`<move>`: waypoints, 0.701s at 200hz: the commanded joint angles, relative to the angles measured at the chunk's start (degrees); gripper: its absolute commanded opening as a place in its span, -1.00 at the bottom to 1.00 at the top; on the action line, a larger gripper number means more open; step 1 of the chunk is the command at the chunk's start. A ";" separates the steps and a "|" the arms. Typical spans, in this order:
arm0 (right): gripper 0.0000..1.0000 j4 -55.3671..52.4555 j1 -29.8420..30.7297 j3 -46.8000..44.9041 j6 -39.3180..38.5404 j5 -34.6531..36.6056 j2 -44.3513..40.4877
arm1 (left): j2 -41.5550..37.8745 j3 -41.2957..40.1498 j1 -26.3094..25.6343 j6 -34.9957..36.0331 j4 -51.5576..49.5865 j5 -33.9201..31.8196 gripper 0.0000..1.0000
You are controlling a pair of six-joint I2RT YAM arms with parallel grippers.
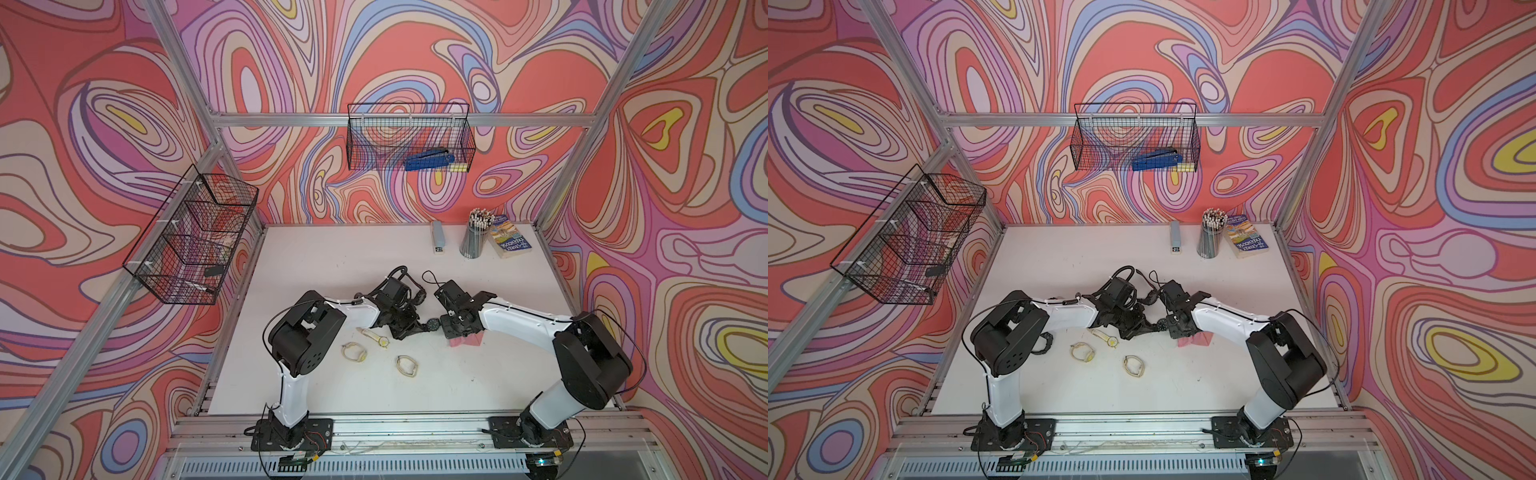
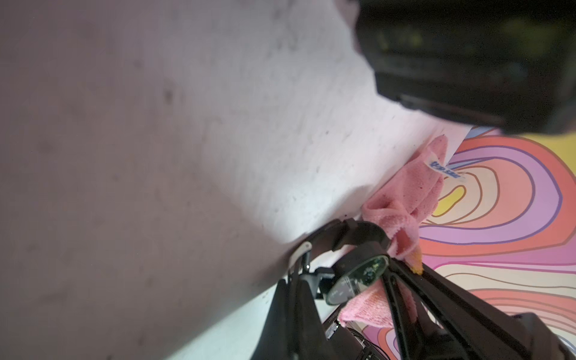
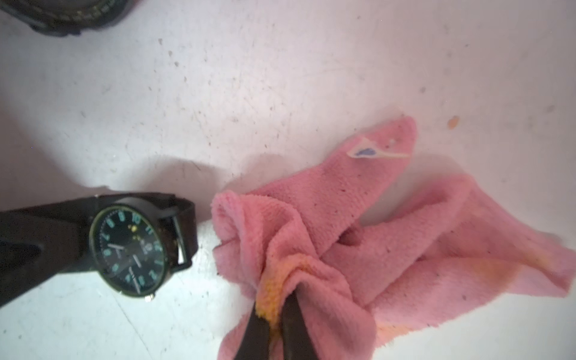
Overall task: Wipe the watch dial
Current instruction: Wipe the dirt from the watch dial.
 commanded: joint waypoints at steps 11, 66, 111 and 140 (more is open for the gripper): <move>-1.00 -1.95 0.48 3.85 -2.05 -0.97 -5.99 | -2.02 -0.96 -0.53 -0.98 -0.05 -0.61 -1.00; -1.00 2.98 4.99 4.90 -2.38 -5.71 -1.20 | -2.44 -0.28 -0.96 -0.74 0.04 -1.09 -1.00; -1.00 3.63 5.14 3.02 1.89 -5.28 7.07 | -2.82 -0.04 -1.14 -0.28 -0.94 -1.70 -1.00; -1.00 2.42 5.09 1.91 2.84 -2.45 8.01 | -3.18 -0.22 -1.10 -0.16 -1.04 -2.03 -1.00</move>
